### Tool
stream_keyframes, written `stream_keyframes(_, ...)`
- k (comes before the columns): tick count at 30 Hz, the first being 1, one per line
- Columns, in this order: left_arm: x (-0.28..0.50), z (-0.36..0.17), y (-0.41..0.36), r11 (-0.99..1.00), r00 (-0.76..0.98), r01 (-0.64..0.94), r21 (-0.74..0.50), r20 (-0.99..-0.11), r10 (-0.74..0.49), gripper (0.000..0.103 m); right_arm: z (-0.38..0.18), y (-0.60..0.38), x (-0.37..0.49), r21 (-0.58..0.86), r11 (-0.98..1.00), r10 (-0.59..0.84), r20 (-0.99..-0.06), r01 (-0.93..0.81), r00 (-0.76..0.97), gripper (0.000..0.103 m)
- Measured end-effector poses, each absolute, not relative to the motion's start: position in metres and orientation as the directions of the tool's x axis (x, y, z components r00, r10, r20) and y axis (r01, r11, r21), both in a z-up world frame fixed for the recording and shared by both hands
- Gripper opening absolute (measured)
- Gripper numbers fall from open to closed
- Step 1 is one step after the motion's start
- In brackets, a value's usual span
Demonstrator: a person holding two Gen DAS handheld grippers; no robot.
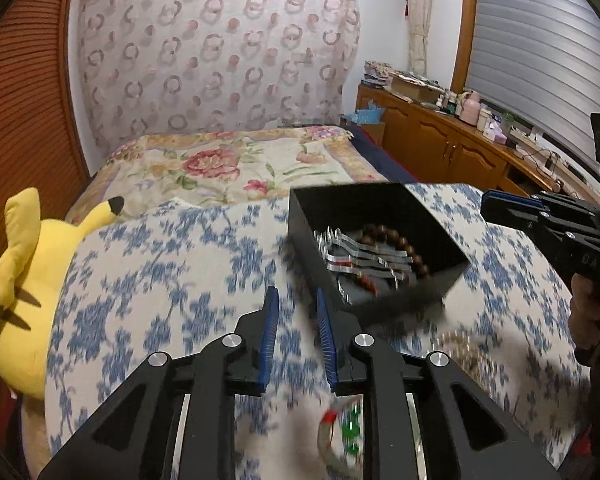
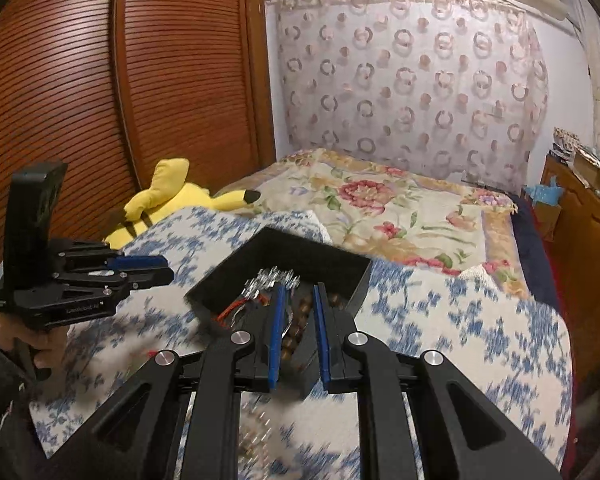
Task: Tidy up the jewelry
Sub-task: 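Grasp the small gold ring beside the pearls with the right tool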
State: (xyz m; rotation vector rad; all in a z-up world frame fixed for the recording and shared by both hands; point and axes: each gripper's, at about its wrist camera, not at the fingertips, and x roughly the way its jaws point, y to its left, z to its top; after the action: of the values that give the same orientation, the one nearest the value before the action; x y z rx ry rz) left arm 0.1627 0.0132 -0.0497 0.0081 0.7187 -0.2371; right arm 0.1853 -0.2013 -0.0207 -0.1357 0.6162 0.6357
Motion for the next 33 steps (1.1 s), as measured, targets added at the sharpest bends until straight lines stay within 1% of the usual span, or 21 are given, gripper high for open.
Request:
stream_keyframes(1,0.157,-0.052,0.014,0.973,0.724,0.22,-0.075,-0.656,-0.215,0.018,-0.023,-0.201,0.18,0.065,0.803,0.512,-0.582,-0.592,0.632,0.017)
stream_keyframes(4,0.142,-0.055,0.013,0.971,0.722,0.227,-0.074,-0.656,-0.219,0.024,-0.031,-0.202,0.162,0.069,0.806,0.506,-0.596,-0.588,0.624,0.017)
stream_keyframes(6,0.132,-0.058,0.013,0.97,0.721,0.233,-0.074,-0.656,-0.223,0.033,-0.036,-0.202,0.152,0.075,0.808,0.503,-0.605,-0.584,0.617,0.017)
stream_keyframes(8,0.124,-0.06,0.012,0.968,0.717,0.239,-0.074,-0.659,-0.227,0.039,-0.042,-0.203,0.142,0.083,0.81,0.5,-0.615,-0.581,0.61,0.017)
stream_keyframes(14,0.1,-0.071,0.007,0.967,0.709,0.25,-0.041,-0.672,-0.212,0.069,-0.056,-0.202,0.114,0.08,0.813,0.485,-0.641,-0.577,0.595,0.016)
stream_keyframes(16,0.094,-0.075,0.007,0.967,0.706,0.253,-0.034,-0.677,-0.209,0.073,-0.059,-0.202,0.107,0.079,0.813,0.482,-0.647,-0.577,0.591,0.016)
stream_keyframes(18,0.087,-0.078,0.007,0.967,0.704,0.252,-0.031,-0.68,-0.205,0.083,-0.061,-0.201,0.099,0.078,0.811,0.481,-0.654,-0.58,0.584,0.016)
stream_keyframes(20,0.082,-0.081,0.008,0.966,0.698,0.255,-0.038,-0.684,-0.211,0.084,-0.065,-0.2,0.093,0.084,0.807,0.483,-0.662,-0.584,0.573,0.017)
stream_keyframes(23,0.078,-0.084,0.011,0.967,0.688,0.253,-0.044,-0.694,-0.211,0.091,-0.072,-0.197,0.085,0.087,0.799,0.484,-0.68,-0.595,0.551,0.017)
stream_keyframes(25,0.075,-0.086,0.013,0.967,0.686,0.25,-0.042,-0.697,-0.207,0.091,-0.078,-0.193,0.079,0.08,0.793,0.48,-0.693,-0.604,0.538,0.017)
stream_keyframes(26,0.075,-0.087,0.014,0.968,0.684,0.247,-0.04,-0.7,-0.204,0.091,-0.079,-0.192,0.077,0.08,0.792,0.479,-0.695,-0.605,0.536,0.025)
stream_keyframes(27,0.074,-0.088,0.015,0.969,0.682,0.246,-0.038,-0.704,-0.201,0.091,-0.081,-0.191,0.075,0.081,0.789,0.482,-0.696,-0.609,0.533,0.035)
stream_keyframes(28,0.074,-0.089,0.015,0.968,0.678,0.247,-0.037,-0.707,-0.2,0.091,-0.082,-0.19,0.072,0.082,0.786,0.485,-0.696,-0.613,0.529,0.036)
stream_keyframes(33,0.075,-0.097,0.017,0.967,0.657,0.254,-0.02,-0.73,-0.188,0.091,-0.089,-0.18,0.064,0.076,0.764,0.489,-0.716,-0.641,0.499,0.036)
